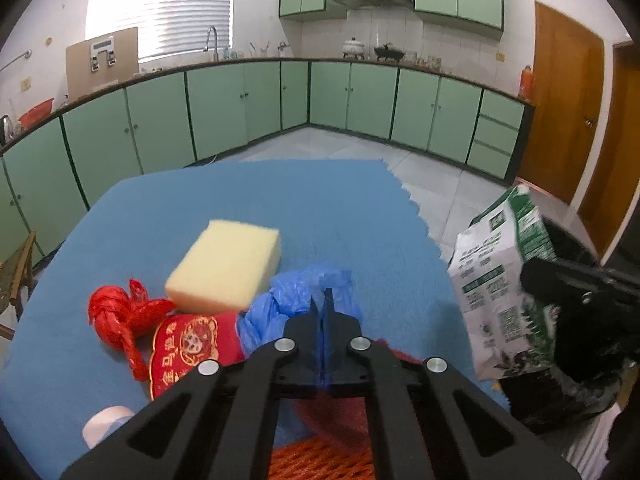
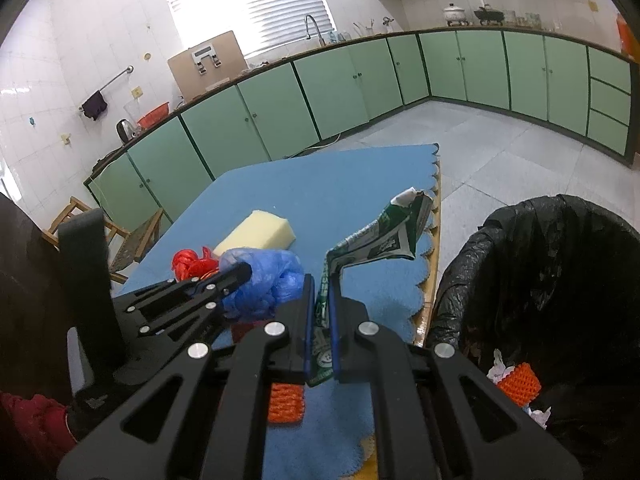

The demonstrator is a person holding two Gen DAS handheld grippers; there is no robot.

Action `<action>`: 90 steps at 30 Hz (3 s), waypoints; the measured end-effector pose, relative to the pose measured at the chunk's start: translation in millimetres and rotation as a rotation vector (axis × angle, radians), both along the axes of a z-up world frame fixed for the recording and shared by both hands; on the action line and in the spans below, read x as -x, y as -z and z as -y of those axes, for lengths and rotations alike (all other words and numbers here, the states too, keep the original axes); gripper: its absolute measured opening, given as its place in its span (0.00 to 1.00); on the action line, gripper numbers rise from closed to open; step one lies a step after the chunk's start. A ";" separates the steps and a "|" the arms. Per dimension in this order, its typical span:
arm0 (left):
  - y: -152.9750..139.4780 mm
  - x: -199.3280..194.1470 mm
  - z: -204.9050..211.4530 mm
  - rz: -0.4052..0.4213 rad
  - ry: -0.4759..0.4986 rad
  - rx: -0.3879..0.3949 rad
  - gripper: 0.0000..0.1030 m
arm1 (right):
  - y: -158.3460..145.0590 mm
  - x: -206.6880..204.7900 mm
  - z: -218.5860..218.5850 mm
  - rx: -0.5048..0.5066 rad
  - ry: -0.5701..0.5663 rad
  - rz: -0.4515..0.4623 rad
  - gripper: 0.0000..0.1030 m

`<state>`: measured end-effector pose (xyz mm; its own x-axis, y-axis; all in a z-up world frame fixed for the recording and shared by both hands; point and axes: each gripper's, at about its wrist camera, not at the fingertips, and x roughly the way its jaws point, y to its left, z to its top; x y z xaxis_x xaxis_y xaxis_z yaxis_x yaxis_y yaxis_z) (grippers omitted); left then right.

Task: Collect trash
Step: 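Hold the milk bag with the right gripper while the left gripper grasps the blue plastic bag, then carry milk bag and blue bag over the black bin and open both grippers, then move both tools back over the remaining trash on the mat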

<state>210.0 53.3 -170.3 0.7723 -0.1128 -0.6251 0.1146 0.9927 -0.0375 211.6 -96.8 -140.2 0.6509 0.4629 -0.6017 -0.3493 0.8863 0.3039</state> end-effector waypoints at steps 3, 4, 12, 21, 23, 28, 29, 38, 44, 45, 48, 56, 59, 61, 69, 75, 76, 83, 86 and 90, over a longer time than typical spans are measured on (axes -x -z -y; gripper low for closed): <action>-13.5 5.0 -4.1 0.030 -0.004 0.015 0.00 | -3.1 2.8 -0.3 0.000 -0.002 0.014 0.05; -16.9 5.6 -4.7 0.039 -0.006 0.019 0.00 | -5.3 3.4 -0.1 0.001 -0.003 0.020 0.05; -52.7 15.6 -7.7 0.121 0.003 0.052 0.00 | -22.2 7.4 3.4 0.001 0.008 0.060 0.05; -82.9 25.7 -2.4 0.179 0.034 0.089 0.00 | -42.0 13.1 9.7 0.002 0.020 0.109 0.05; -86.4 26.3 -0.4 0.185 0.045 0.094 0.00 | -44.6 14.3 13.6 -0.001 0.026 0.117 0.05; -96.0 26.7 11.5 0.194 0.082 0.109 0.00 | -52.2 19.2 27.2 0.000 0.050 0.136 0.05; -97.6 27.2 15.0 0.196 0.092 0.111 0.00 | -54.1 20.6 31.3 0.001 0.056 0.141 0.05; -107.0 27.0 63.0 0.207 0.208 0.142 0.00 | -62.9 36.6 80.2 0.020 0.154 0.167 0.05; -108.2 19.3 101.7 0.199 0.293 0.178 0.00 | -59.4 45.5 121.6 0.044 0.243 0.162 0.05; -107.4 17.2 110.0 0.193 0.310 0.187 0.00 | -58.2 47.1 127.0 0.047 0.255 0.161 0.05; -103.8 13.4 130.9 0.180 0.348 0.198 0.00 | -53.3 51.2 145.1 0.056 0.295 0.153 0.05; -81.9 3.6 176.8 0.129 0.414 0.189 0.00 | -26.9 56.8 184.8 0.064 0.371 0.109 0.05; -73.6 1.8 189.9 0.113 0.432 0.175 0.00 | -16.5 56.4 194.4 0.059 0.391 0.089 0.05; -69.3 1.4 195.9 0.103 0.437 0.168 0.00 | -10.7 55.1 198.8 0.059 0.401 0.080 0.06; -56.3 -5.3 207.9 0.052 0.450 0.167 0.16 | 1.2 52.8 202.9 0.097 0.444 0.046 0.31; -57.5 -0.3 185.5 0.061 0.398 0.163 0.41 | 1.6 55.3 196.7 0.119 0.464 0.047 0.60; -58.1 1.1 180.5 0.065 0.387 0.160 0.44 | 1.0 55.8 193.4 0.124 0.461 0.054 0.66; -66.7 6.5 136.9 0.093 0.278 0.123 0.56 | -4.8 49.3 160.4 0.133 0.418 0.078 0.87; -69.8 9.7 108.8 0.100 0.216 0.111 0.57 | -6.2 43.8 140.4 0.121 0.382 0.078 0.87; -72.2 16.6 72.4 0.118 0.137 0.075 0.57 | -8.7 41.0 114.7 0.101 0.341 0.091 0.87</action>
